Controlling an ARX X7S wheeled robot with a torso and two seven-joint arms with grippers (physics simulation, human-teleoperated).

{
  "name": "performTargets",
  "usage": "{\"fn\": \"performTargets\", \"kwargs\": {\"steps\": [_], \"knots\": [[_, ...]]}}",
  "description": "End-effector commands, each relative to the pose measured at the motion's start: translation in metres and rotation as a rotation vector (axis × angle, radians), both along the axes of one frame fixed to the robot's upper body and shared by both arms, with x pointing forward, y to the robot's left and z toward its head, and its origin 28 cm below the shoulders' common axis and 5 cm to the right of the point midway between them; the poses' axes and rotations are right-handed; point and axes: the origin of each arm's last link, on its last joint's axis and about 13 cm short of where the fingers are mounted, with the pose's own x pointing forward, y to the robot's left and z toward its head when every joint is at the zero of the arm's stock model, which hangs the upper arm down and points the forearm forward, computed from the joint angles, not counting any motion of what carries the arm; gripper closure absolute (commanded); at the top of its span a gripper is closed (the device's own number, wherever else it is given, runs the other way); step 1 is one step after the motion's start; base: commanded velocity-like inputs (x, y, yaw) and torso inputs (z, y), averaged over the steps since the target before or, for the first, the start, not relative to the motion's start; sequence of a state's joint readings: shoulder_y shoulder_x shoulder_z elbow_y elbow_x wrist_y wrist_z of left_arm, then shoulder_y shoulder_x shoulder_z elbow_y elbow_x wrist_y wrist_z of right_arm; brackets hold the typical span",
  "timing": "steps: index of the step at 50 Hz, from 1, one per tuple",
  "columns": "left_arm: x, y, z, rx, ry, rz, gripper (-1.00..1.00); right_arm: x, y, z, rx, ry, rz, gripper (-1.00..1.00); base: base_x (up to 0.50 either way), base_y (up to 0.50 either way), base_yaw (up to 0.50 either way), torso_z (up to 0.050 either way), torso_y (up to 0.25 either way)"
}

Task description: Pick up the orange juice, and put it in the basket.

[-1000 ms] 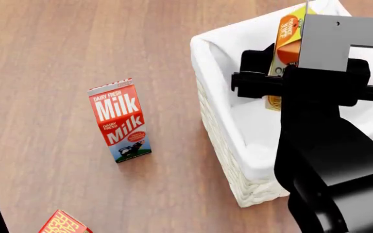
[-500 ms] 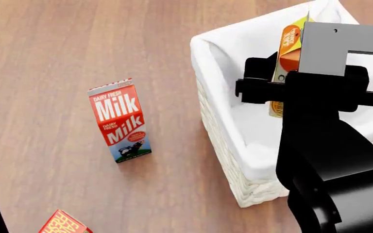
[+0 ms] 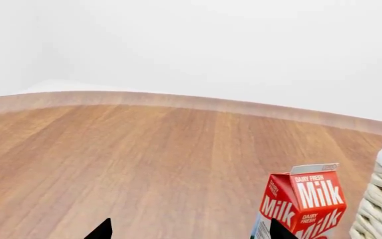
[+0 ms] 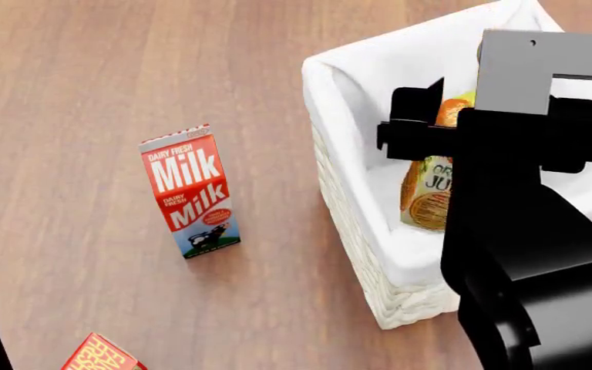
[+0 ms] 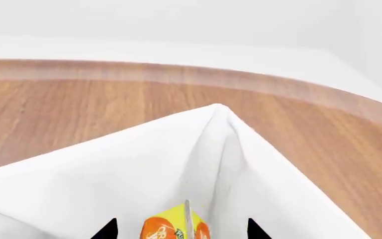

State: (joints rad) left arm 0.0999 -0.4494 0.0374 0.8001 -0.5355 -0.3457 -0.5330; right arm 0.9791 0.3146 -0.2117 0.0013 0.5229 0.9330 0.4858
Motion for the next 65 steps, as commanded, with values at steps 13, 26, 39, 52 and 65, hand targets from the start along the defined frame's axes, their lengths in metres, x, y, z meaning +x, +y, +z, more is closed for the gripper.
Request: {"fn": "performTargets", "kwargs": {"steps": [13, 26, 39, 52, 65], "knots": [[0.005, 0.006, 0.001, -0.025, -0.037, 0.064, -1.0, 0.002, 0.001, 0.008, 0.013, -0.022, 0.022, -1.0, 0.0, 0.0, 0.0, 0.0, 0.0], [0.004, 0.004, 0.002, -0.021, -0.038, 0.06, -1.0, -0.005, 0.003, 0.013, 0.016, -0.045, 0.03, -1.0, 0.0, 0.0, 0.0, 0.0, 0.0], [0.003, 0.002, 0.003, -0.014, -0.04, 0.047, -1.0, -0.062, 0.007, 0.013, -0.003, -0.224, 0.079, -1.0, 0.0, 0.0, 0.0, 0.0, 0.0], [0.002, 0.0, 0.004, -0.009, -0.042, 0.035, -1.0, -0.1, 0.014, -0.003, -0.043, -0.326, 0.119, -1.0, 0.0, 0.0, 0.0, 0.0, 0.0], [-0.001, 0.0, 0.007, 0.0, -0.046, 0.017, -1.0, -0.132, 0.012, -0.028, -0.035, -0.407, 0.148, -1.0, 0.0, 0.0, 0.0, 0.0, 0.0]]}}
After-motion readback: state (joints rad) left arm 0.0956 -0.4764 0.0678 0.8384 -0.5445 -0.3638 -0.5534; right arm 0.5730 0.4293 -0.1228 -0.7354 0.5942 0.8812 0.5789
